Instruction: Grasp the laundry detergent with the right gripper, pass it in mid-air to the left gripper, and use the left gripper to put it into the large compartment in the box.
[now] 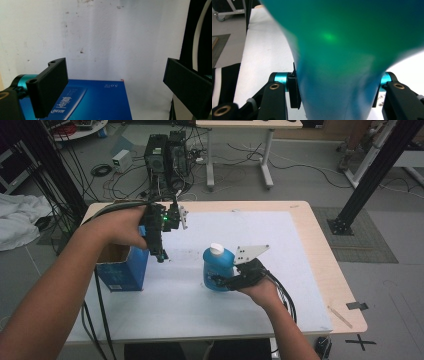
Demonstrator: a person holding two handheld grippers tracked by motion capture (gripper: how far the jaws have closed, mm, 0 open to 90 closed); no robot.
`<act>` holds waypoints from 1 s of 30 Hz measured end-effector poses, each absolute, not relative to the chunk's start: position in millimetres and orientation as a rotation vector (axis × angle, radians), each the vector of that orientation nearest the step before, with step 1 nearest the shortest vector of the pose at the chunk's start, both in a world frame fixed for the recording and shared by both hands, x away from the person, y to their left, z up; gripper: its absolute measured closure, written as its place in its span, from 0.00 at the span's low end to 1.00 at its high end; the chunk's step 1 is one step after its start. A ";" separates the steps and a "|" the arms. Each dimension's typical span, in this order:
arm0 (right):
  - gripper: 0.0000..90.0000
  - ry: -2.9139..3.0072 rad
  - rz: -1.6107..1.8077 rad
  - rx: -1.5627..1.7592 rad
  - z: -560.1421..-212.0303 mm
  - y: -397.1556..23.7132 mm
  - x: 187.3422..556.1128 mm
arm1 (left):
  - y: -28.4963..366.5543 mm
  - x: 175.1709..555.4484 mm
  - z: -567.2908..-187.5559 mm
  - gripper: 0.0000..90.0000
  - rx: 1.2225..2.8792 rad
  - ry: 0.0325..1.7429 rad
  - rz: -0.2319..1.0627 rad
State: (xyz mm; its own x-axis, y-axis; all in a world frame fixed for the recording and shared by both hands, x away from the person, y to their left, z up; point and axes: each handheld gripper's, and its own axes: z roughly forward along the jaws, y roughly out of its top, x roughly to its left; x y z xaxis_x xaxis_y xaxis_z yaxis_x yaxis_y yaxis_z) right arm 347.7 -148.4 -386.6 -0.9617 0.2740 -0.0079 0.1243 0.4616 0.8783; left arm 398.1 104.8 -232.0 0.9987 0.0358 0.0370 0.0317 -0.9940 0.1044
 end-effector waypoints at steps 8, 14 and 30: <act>0.50 2.585 1.511 0.330 -388.5 -137.5 345.6 | 92.9 387.6 -233.0 0.06 3.020 -0.021 0.027; 0.50 2.595 1.521 0.306 -389.1 -129.3 345.1 | 79.1 378.6 -232.0 0.06 3.008 -0.097 0.017; 0.51 2.622 1.530 0.276 -390.1 -116.0 344.2 | 43.9 363.7 -238.9 0.06 2.997 -0.210 0.021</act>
State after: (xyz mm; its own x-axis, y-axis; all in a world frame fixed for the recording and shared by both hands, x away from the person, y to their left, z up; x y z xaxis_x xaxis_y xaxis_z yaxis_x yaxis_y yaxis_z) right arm 344.2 -116.0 -390.1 -0.9793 0.2021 0.0103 0.1083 0.4808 0.8701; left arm 363.7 43.9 -238.9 0.9902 -0.1379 0.0235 -0.1398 -0.9809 0.1352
